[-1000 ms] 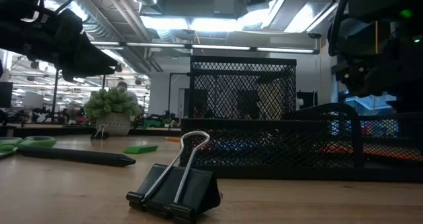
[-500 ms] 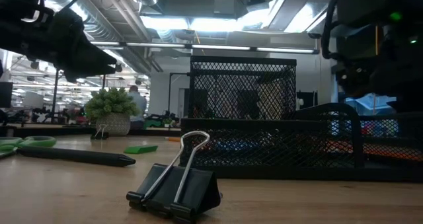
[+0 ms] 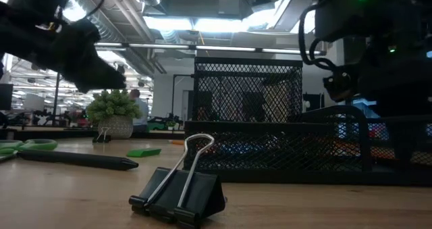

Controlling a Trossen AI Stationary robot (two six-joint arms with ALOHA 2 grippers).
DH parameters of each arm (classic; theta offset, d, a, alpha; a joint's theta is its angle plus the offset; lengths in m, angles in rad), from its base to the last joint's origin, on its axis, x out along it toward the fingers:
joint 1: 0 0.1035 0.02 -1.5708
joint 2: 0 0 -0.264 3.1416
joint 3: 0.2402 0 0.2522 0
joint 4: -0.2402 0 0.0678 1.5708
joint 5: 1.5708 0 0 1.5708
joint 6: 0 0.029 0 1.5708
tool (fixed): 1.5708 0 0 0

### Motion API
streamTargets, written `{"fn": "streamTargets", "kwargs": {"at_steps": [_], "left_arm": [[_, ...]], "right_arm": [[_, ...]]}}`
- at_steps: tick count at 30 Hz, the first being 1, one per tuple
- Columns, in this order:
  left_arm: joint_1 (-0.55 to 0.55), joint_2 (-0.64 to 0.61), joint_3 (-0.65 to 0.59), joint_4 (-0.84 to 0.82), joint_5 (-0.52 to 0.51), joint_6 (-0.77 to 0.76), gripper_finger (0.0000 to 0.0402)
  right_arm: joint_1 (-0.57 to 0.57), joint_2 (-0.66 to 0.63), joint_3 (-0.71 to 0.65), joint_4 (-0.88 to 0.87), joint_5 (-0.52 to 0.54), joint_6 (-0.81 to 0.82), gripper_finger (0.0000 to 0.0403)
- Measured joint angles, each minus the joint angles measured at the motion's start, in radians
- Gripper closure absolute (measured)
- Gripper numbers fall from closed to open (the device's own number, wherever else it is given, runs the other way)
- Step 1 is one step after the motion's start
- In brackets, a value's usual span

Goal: Pick and place office supplies into organizer
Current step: Put the right pencil into the top left slot of the desk organizer

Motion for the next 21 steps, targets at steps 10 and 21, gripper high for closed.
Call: {"fn": "streamTargets", "kwargs": {"at_steps": [10,21], "left_arm": [[0.011,0.372,0.17,0.103,-0.014,0.129,0.0208],[0.092,0.841,0.564,0.08,0.17,0.363,0.0208]], "right_arm": [[-0.078,0.0,-0.001,0.018,-0.008,-0.166,0.0401],[-0.132,0.0,-0.001,0.038,-0.002,-0.332,0.0401]]}}
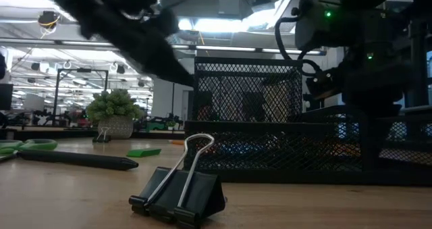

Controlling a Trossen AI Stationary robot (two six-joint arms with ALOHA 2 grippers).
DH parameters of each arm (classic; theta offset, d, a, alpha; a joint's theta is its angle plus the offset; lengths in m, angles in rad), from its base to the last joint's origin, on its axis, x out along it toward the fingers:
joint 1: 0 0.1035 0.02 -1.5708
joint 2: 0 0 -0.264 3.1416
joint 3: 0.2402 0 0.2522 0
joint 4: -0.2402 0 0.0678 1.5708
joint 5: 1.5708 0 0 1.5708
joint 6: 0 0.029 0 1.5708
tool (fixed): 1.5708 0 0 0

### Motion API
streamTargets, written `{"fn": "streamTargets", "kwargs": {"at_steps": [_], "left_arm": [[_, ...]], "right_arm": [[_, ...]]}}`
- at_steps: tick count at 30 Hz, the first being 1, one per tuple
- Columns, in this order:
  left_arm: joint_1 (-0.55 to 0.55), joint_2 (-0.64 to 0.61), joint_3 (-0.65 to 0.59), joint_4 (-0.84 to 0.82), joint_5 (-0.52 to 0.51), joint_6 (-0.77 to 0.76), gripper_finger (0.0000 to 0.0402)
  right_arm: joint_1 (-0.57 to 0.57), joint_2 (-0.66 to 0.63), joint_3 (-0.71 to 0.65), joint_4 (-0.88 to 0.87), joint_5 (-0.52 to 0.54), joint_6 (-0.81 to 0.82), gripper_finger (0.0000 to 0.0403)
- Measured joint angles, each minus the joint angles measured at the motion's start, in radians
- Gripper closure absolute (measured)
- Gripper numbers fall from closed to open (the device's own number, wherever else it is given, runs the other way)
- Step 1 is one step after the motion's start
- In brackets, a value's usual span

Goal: Pick and place office supplies into organizer
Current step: Put the right pencil into the top left slot of the desk organizer

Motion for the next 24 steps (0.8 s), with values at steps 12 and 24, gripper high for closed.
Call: {"fn": "streamTargets", "kwargs": {"at_steps": [12,24], "left_arm": [[0.027,0.368,0.374,-0.162,0.098,0.135,0.0208],[0.04,0.529,0.514,-0.22,0.198,0.323,0.0208]], "right_arm": [[0.0,0.0,0.0,0.009,0.01,-0.005,0.0401],[-0.001,0.0,-0.001,0.016,0.013,-0.008,0.0401]]}}
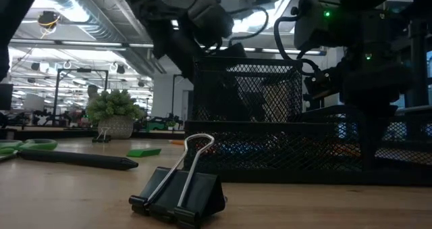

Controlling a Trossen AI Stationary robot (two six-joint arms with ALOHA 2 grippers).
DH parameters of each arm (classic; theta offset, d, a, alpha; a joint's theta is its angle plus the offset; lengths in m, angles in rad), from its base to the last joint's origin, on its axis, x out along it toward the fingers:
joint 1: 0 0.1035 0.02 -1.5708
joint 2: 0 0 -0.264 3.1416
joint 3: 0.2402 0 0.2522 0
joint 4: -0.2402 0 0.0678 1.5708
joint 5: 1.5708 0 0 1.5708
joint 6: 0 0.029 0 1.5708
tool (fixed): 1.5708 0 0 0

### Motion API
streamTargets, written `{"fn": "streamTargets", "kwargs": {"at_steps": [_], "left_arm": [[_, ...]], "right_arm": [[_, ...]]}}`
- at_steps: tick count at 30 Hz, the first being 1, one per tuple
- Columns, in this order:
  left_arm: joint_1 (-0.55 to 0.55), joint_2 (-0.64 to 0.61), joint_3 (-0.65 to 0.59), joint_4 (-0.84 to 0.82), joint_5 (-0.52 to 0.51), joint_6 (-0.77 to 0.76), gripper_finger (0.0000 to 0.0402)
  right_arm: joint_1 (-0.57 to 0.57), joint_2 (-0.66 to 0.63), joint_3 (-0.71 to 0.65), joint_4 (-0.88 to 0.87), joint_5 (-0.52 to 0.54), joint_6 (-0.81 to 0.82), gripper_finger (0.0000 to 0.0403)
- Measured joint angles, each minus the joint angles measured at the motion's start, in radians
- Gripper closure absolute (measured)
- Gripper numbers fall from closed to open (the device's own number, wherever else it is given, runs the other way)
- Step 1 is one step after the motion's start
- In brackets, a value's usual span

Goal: Pick and place office supplies into organizer
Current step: Put the right pencil into the top left slot of the desk organizer

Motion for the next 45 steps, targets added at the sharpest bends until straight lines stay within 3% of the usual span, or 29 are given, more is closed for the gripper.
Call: {"fn": "streamTargets", "kwargs": {"at_steps": [15,45], "left_arm": [[0.006,0.071,0.06,-0.032,-0.008,0.101,0.0211],[0.006,0.082,0.06,-0.015,-0.061,0.181,0.0298]], "right_arm": [[0.0,0.0,0.0,0.008,0.004,0.003,0.0401],[0.0,0.0,0.0,0.014,0.011,0.009,0.0401]]}}
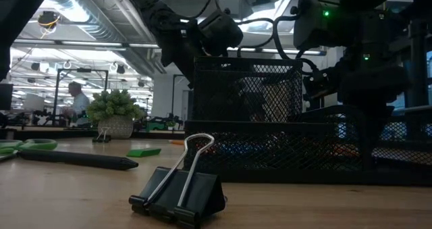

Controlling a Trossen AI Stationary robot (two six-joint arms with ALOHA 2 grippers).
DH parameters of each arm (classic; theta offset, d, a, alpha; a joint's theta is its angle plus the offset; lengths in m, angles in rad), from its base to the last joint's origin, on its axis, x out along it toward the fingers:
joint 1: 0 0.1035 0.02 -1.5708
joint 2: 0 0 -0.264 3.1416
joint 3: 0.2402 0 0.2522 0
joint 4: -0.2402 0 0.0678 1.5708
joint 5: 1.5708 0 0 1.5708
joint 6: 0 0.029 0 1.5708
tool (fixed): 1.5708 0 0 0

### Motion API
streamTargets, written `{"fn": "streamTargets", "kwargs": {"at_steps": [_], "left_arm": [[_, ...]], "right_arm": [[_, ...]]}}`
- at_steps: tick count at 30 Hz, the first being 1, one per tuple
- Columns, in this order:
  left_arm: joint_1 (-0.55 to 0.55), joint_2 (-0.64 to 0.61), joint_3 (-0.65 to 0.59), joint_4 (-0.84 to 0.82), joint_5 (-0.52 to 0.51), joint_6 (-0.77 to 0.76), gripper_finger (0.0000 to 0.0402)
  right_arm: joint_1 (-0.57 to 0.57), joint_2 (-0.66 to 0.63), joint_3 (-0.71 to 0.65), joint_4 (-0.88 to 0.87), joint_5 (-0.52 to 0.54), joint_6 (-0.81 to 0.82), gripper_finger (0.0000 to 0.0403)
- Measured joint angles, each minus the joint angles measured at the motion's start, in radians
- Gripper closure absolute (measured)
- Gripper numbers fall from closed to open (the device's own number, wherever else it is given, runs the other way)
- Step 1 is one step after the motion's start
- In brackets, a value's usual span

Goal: Pick and place office supplies into organizer
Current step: Put the right pencil into the top left slot of the desk organizer

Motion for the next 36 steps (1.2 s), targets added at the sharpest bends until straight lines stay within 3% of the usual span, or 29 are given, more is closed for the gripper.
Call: {"fn": "streamTargets", "kwargs": {"at_steps": [18,26,31,36], "left_arm": [[-0.002,0.0,0.0,-0.002,0.035,0.0,0.037],[-0.002,0.0,0.0,-0.006,0.037,0.001,0.0379],[-0.002,0.0,0.0,-0.005,0.037,0.0,0.038],[-0.002,0.0,0.0,-0.001,0.036,-0.001,0.0381]], "right_arm": [[0.0,0.0,0.0,0.001,0.001,0.003,0.0401],[0.0,0.0,0.0,0.003,0.003,-0.002,0.0397],[0.005,0.0,0.0,0.006,0.009,-0.001,0.0374],[0.005,0.0,0.003,0.011,0.023,0.004,0.0324]]}}
